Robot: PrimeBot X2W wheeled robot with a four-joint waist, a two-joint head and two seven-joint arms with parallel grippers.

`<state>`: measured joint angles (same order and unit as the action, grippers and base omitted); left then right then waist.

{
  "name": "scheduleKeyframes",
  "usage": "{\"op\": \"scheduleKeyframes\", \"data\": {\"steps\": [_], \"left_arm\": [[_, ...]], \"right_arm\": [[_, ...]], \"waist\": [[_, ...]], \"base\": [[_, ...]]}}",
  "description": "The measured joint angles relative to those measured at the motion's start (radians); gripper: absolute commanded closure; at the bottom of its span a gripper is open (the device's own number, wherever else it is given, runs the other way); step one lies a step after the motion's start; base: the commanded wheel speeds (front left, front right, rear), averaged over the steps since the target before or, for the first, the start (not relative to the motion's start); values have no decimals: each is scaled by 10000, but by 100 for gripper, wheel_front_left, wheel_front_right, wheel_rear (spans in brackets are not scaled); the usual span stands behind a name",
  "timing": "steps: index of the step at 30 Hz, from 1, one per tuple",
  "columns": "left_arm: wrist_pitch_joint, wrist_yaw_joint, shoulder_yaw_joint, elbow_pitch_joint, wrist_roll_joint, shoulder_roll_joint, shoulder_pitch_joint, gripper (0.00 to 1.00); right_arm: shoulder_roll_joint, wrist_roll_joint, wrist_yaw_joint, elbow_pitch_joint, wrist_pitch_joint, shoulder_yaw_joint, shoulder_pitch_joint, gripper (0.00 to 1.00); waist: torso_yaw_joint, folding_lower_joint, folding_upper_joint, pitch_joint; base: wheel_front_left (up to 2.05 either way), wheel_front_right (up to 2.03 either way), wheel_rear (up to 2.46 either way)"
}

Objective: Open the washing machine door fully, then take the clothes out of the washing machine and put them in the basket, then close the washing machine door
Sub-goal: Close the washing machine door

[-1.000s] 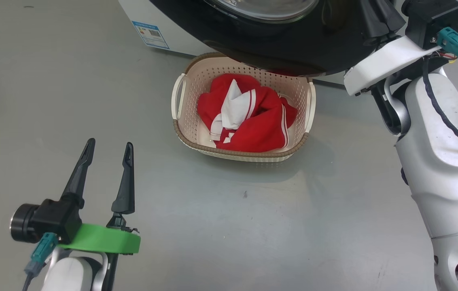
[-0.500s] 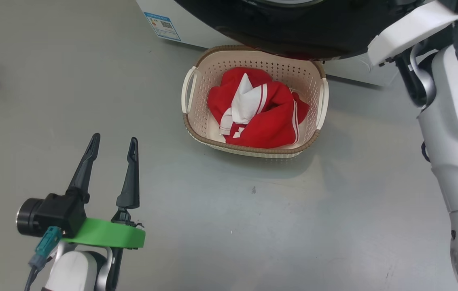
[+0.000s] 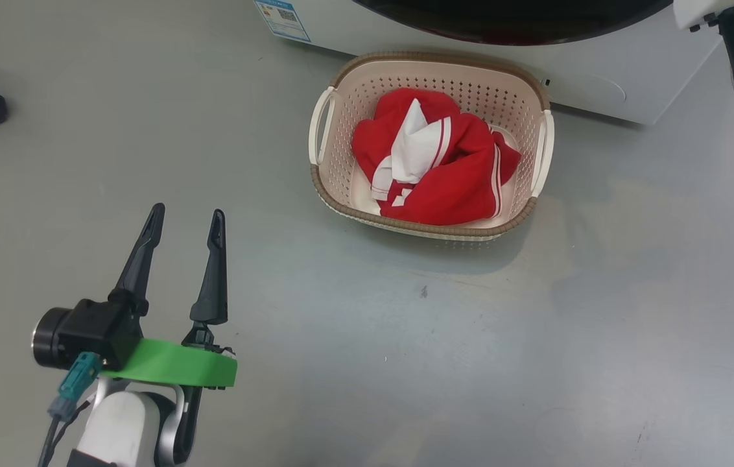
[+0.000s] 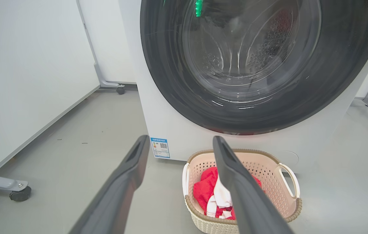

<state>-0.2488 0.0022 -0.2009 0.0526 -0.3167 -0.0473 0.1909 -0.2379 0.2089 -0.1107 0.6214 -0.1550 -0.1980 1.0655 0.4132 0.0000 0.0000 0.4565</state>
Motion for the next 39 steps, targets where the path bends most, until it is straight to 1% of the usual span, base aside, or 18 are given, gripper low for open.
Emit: {"op": "scheduleKeyframes", "data": {"steps": [6, 8, 10, 17, 23, 25, 26, 29, 31, 38, 39], "left_arm": [[-2, 0, 0, 113, -2, 15, 66, 0], [-2, 0, -4, 155, -6, 27, 107, 0], [-4, 0, -10, 201, -19, 33, 153, 0], [-4, 0, -17, 360, -79, 58, 221, 0], [-33, 0, -13, 533, -77, 67, 289, 0], [-33, 12, 21, 579, -69, 67, 289, 0], [-33, 12, 36, 579, -63, 67, 290, 0], [-33, 13, 63, 589, 19, 67, 290, 0], [-33, 13, 86, 600, 31, 67, 289, 0], [-33, 15, 171, 656, 194, 19, 228, 0], [-33, 15, 201, 658, 215, -6, 193, 0]], "right_arm": [[-228, -263, 6, 376, -96, -35, 241, 100], [-236, -259, 151, 481, -192, 17, 308, 100], [-238, -253, 196, 568, -272, 94, 361, 100], [-205, -247, 205, 943, -485, 71, 416, 100], [-27, -88, 155, 1202, -690, -92, 368, 100], [173, -77, 140, 1212, -798, -194, 241, 100], [255, -73, 69, 1206, -809, -255, 168, 100], [506, 36, 52, 1200, -884, -343, -217, 100], [596, 196, -17, 1189, -899, -339, -516, 100], [999, 546, -23, 991, -972, -297, -1635, 100], [1076, 562, -25, 963, -972, -290, -1814, 89]], "waist": [[99, 0, 0, 58], [113, 0, 0, 65], [123, 0, 0, 69], [116, 0, 0, 9], [38, 0, 0, -172], [-30, 0, 0, -293], [-62, 0, 0, -334], [-171, 0, 0, -474], [-256, 0, 0, -579], [-659, 0, 0, -996], [-731, 0, 0, -1057]], "base": [[0, 0, 0], [0, 0, 0], [0, 0, 0], [0, 0, 0], [0, 0, 0], [0, 0, 0], [0, 0, 0], [0, 0, 0], [0, 0, 0], [0, 0, 0], [0, 0, 0]]}}
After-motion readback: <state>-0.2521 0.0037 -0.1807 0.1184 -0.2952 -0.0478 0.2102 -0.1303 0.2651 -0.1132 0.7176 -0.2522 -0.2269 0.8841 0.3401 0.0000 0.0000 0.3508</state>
